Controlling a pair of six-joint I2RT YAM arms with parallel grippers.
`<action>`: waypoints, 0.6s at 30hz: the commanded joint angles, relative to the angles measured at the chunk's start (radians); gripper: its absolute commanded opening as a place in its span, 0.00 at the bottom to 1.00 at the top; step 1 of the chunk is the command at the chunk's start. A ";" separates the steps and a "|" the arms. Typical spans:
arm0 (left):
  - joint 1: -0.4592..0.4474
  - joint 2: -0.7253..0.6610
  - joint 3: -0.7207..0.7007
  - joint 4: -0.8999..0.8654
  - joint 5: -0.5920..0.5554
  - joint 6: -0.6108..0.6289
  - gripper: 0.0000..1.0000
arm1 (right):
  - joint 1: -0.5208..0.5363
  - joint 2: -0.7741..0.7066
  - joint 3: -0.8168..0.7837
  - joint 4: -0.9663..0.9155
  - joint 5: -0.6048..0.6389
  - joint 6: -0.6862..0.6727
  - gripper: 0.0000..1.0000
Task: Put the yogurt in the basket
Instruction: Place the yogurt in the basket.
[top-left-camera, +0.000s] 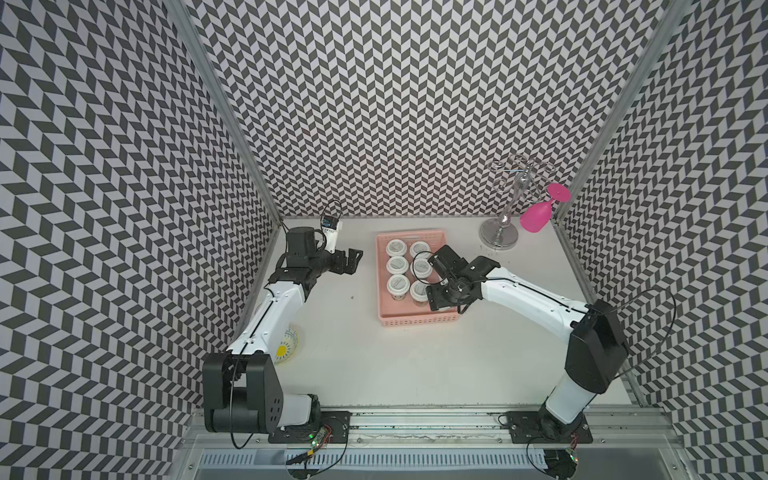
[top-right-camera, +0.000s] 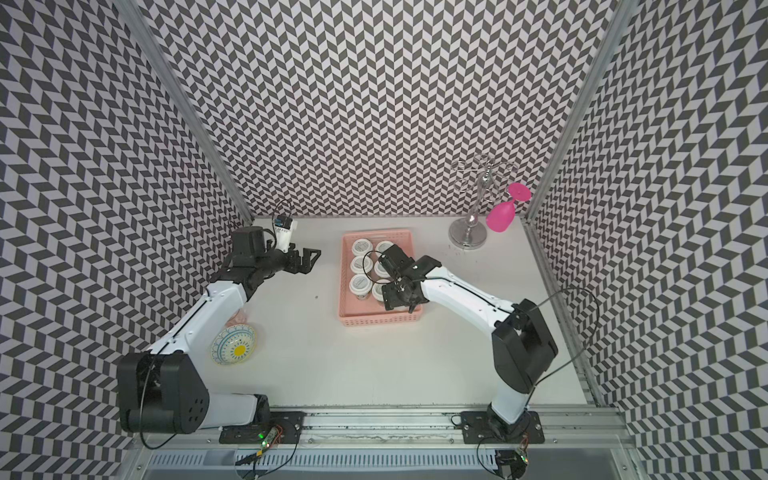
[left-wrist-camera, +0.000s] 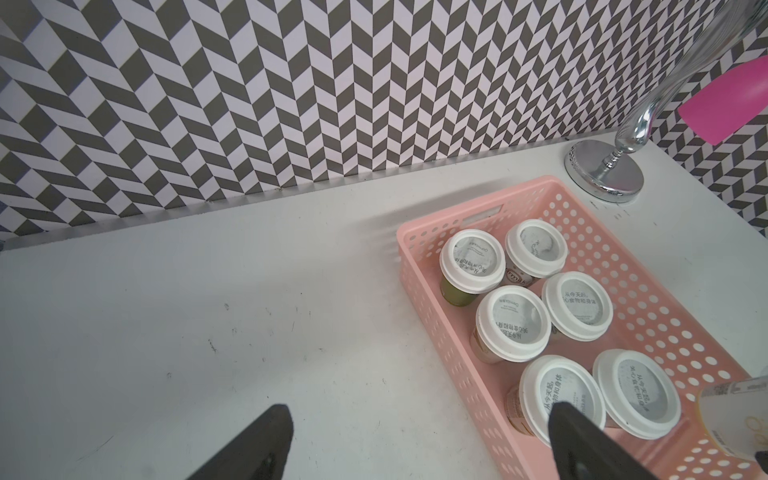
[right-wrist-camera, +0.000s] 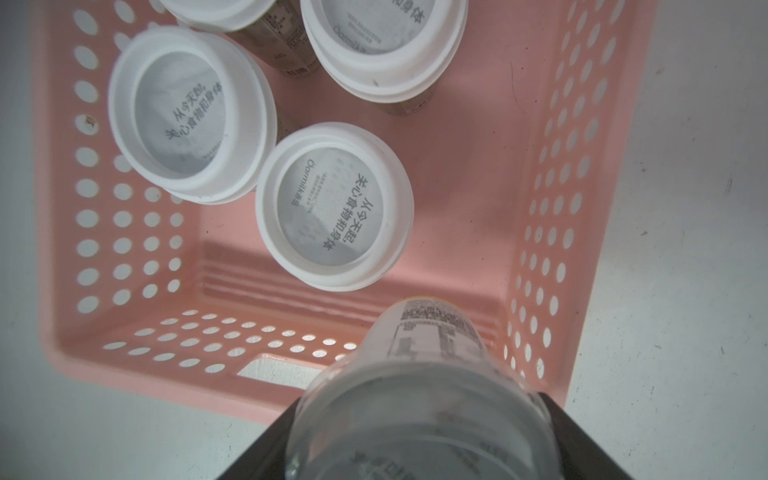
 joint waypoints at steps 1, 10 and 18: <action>0.006 -0.015 -0.008 0.025 0.008 0.008 1.00 | 0.006 0.035 -0.014 0.033 0.020 -0.019 0.80; 0.009 -0.016 -0.011 0.024 0.013 0.007 1.00 | 0.002 0.066 -0.026 0.049 0.040 -0.035 0.80; 0.012 -0.019 -0.011 0.023 0.010 0.010 1.00 | -0.005 0.119 -0.020 0.066 0.047 -0.048 0.80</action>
